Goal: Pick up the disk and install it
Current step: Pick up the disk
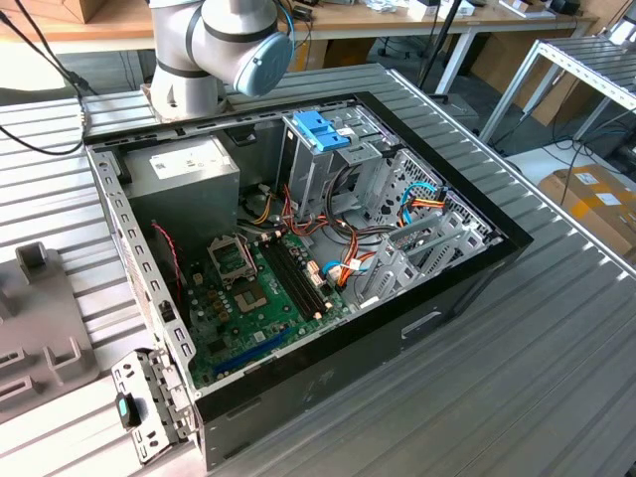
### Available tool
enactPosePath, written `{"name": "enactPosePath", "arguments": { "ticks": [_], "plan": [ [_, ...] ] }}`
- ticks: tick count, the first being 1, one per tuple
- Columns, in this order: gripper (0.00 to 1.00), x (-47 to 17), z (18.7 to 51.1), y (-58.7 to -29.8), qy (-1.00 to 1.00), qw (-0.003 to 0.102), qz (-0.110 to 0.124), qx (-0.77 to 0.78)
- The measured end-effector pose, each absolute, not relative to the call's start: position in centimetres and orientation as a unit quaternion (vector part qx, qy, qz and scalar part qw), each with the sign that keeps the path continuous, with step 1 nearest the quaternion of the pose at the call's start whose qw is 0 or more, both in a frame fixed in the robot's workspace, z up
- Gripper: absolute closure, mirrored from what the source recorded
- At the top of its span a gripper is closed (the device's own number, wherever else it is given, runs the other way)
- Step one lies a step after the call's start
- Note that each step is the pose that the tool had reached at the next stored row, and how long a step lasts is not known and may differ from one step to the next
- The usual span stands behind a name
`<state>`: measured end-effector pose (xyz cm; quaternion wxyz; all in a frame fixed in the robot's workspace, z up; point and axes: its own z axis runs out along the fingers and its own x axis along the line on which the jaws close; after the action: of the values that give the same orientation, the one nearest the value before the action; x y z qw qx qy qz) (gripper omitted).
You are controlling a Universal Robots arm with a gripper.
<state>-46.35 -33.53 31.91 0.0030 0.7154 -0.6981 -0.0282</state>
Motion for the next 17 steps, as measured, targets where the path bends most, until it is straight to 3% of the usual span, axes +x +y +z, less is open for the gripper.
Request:
{"name": "enactPosePath", "arguments": {
  "ticks": [17],
  "plan": [
    [0.63,-46.36,32.89,-33.35,-0.698,0.003,-0.028,0.715]
  ]
}}
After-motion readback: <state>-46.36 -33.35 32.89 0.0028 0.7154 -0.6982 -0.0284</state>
